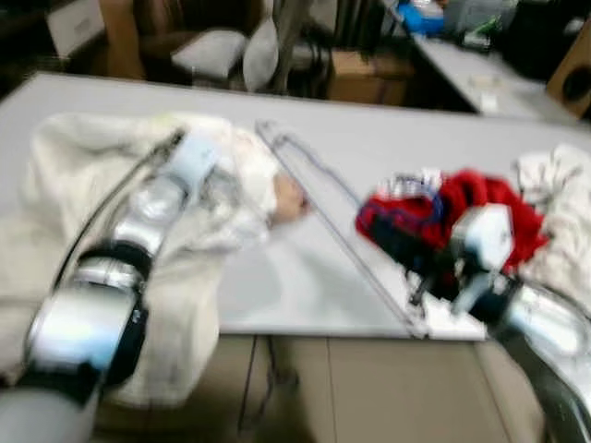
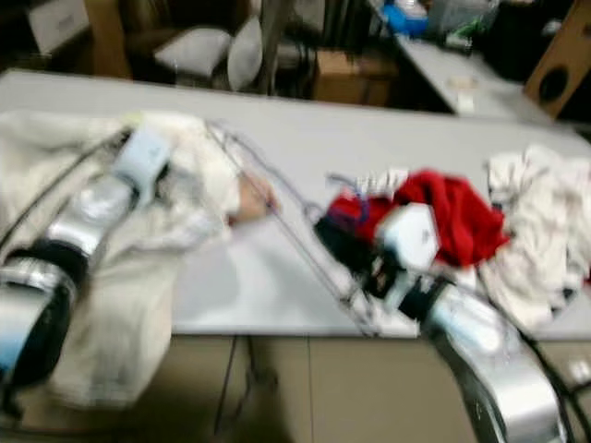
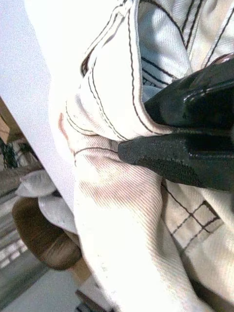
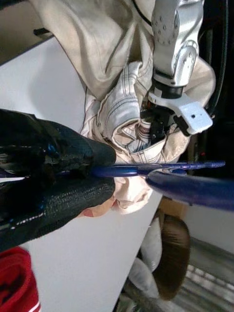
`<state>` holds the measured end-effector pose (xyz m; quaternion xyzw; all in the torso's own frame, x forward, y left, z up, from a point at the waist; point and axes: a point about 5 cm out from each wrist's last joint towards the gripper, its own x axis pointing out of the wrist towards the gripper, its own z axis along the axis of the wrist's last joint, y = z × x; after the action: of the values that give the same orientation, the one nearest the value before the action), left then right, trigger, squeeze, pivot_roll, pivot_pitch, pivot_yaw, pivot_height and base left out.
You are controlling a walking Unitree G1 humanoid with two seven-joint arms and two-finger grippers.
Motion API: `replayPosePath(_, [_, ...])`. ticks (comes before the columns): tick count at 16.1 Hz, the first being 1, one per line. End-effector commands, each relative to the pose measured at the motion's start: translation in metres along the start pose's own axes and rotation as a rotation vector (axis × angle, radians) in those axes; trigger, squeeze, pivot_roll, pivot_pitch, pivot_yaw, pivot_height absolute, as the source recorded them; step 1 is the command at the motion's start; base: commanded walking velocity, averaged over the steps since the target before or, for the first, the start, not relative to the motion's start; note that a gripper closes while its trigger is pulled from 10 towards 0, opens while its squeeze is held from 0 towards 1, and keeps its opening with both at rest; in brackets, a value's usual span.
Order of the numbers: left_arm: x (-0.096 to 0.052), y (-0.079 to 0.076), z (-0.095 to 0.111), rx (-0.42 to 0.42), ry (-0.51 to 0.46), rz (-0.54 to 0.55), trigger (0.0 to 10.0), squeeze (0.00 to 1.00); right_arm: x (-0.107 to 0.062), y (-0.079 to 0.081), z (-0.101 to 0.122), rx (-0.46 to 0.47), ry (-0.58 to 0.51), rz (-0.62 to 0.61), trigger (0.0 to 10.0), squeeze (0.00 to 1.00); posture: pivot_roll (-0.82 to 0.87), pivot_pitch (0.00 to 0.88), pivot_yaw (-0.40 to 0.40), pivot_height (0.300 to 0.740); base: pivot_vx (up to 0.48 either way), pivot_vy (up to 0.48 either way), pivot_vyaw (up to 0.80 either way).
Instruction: Hang hanger
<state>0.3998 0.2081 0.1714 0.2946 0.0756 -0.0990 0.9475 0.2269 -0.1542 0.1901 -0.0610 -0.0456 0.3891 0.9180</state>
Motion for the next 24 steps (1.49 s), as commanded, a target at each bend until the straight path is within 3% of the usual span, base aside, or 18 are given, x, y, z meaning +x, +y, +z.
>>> replayPosePath(1, [-0.003, 0.012, -0.005, -0.014, 0.047, 0.005, 10.0, 0.0, -0.004, -0.002, 0.0, -0.003, 0.014, -0.029, 10.0, 0.0, -0.09, 0.0, -0.012, 0.74, 0.0, 0.0, 0.0])
replayPosePath(3, [-0.007, 0.027, -0.005, -0.017, 0.059, 0.004, 10.0, 1.0, -0.005, -0.001, 0.0, 0.012, 0.008, -0.054, 10.0, 0.0, -0.09, 0.0, -0.007, 0.74, 0.0, 0.0, 0.0])
replayPosePath(5, [-0.016, 0.049, -0.003, -0.102, 0.046, -0.064, 10.0, 1.0, -0.006, 0.001, -0.002, 0.04, 0.011, -0.107, 10.0, 0.0, -0.09, 0.0, -0.003, 0.74, 0.0, 0.0, 0.0])
replayPosePath(7, [-0.019, 0.052, 0.001, -0.152, 0.018, -0.152, 10.0, 1.0, -0.007, -0.001, -0.003, 0.059, 0.014, -0.141, 10.0, 0.0, -0.09, 0.0, -0.006, 0.74, 0.0, 0.0, 0.0])
replayPosePath(9, [-0.026, 0.059, 0.017, -0.296, -0.072, -0.311, 10.0, 1.0, -0.008, -0.007, -0.005, 0.087, 0.029, -0.208, 10.0, 0.0, -0.08, 0.0, -0.012, 0.74, 0.0, 0.0, 0.0])
replayPosePath(10, [-0.034, 0.057, 0.023, -0.317, -0.097, -0.447, 10.0, 1.0, -0.008, -0.012, -0.005, 0.102, 0.042, -0.244, 10.0, 0.0, -0.09, 0.0, -0.012, 0.74, 0.0, 0.0, 0.0])
replayPosePath(12, [-0.049, 0.056, 0.03, -0.335, -0.156, -0.538, 10.0, 1.0, -0.009, -0.018, -0.007, 0.121, 0.073, -0.303, 10.0, 0.0, -0.08, 0.0, -0.016, 0.74, 0.0, 0.0, 0.0])
replayPosePath(14, [-0.063, 0.058, 0.047, -0.412, -0.311, -0.535, 10.0, 1.0, -0.012, -0.022, -0.008, 0.149, 0.083, -0.365, 10.0, 0.0, -0.08, 0.0, -0.022, 0.74, 0.0, 0.0, 0.0])
replayPosePath(16, [-0.072, 0.05, 0.059, -0.479, -0.466, -0.421, 10.0, 0.96, -0.011, -0.022, -0.007, 0.155, 0.075, -0.427, 10.0, 0.0, -0.08, 0.0, -0.027, 0.74, 0.0, 0.0, 0.0])
replayPosePath(17, [-0.077, 0.037, 0.059, -0.51, -0.512, -0.34, 10.0, 0.17, -0.01, -0.023, -0.006, 0.136, 0.052, -0.488, 10.0, 0.0, -0.09, 0.0, -0.03, 0.74, 0.0, 0.0, 0.0])
replayPosePath(18, [-0.081, 0.03, 0.057, -0.528, -0.516, -0.305, 10.0, 0.17, -0.011, -0.023, -0.005, 0.131, 0.044, -0.522, 10.0, 0.0, -0.09, 0.0, -0.031, 0.74, 0.0, 0.0, 0.0])
replayPosePath(19, [-0.088, 0.006, 0.049, -0.575, -0.511, -0.233, 10.0, 0.0, -0.01, -0.023, -0.006, 0.099, 0.044, -0.57, 10.0, 0.0, -0.09, 0.0, -0.036, 0.74, 0.0, 0.0, 0.0])
replayPosePath(21, [-0.102, -0.037, 0.027, -0.503, -0.441, -0.12, 10.0, 0.0, -0.011, -0.018, -0.01, 0.029, 0.092, -0.588, 10.0, 0.0, -0.1, 0.0, -0.043, 0.74, 0.0, 0.0, 0.0])
replayPosePath(24, [-0.112, -0.066, 0.01, -0.527, -0.353, -0.082, 10.0, 0.0, -0.01, -0.01, -0.015, 0.039, 0.111, -0.576, 10.0, 0.0, -0.1, 0.0, -0.051, 0.74, 0.0, 0.0, 0.0])
